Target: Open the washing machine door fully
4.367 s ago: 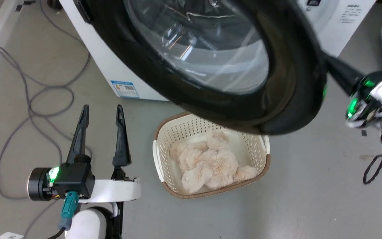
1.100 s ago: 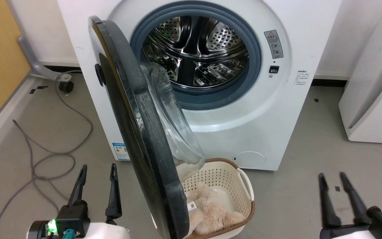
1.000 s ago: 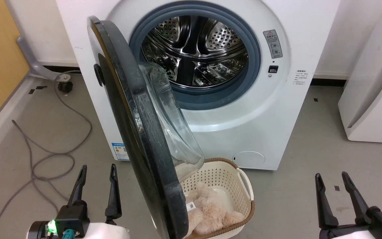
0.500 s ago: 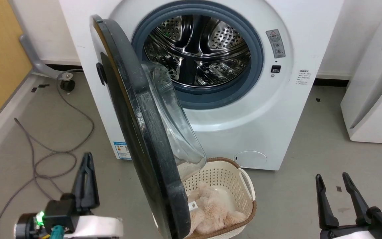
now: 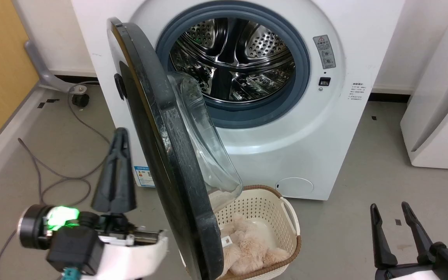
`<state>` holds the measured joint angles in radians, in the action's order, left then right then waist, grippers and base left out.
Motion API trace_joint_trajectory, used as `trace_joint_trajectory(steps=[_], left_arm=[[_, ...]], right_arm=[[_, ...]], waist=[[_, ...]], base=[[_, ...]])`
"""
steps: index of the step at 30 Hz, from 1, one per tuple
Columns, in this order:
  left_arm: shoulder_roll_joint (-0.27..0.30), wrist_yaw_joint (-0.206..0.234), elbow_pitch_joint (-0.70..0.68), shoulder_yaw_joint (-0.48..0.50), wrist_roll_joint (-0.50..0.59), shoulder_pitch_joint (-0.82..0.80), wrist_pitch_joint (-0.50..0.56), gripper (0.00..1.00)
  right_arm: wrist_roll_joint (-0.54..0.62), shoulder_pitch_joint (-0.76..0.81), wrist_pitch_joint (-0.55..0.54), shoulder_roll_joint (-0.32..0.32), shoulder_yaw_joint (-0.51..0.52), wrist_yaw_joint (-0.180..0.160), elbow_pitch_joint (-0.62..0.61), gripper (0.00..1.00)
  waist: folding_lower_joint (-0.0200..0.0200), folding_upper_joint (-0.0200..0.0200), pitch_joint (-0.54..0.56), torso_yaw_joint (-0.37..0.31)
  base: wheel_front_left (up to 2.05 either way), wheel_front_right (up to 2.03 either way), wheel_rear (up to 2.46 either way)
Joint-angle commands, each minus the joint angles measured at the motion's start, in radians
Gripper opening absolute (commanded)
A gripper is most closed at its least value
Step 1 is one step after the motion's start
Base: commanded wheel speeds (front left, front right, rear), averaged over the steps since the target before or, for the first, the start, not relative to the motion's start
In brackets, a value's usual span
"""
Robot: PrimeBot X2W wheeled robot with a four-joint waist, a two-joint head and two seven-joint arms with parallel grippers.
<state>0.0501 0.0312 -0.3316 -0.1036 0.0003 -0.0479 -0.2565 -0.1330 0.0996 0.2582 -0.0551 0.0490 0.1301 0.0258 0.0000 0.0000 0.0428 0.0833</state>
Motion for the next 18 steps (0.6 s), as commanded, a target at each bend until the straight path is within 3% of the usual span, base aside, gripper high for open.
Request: trace_joint_trajectory(steps=[1,18], left_arm=[[0.003,-0.007,-0.017,-0.025,0.008,-0.016,-0.005,0.00],[0.001,-0.081,-0.042,-0.332,0.017,-0.001,-0.005,0.00]], right_arm=[[-0.002,0.010,0.004,0.005,-0.001,0.001,-0.002,1.00],[0.000,0.009,0.004,0.005,-0.007,0.001,0.000,1.00]], waist=[[0.0000,0.0000,0.000,-0.001],[0.0000,0.0000,0.007,0.009]], base=[[0.00,0.00,0.00],[0.00,0.00,0.00]])
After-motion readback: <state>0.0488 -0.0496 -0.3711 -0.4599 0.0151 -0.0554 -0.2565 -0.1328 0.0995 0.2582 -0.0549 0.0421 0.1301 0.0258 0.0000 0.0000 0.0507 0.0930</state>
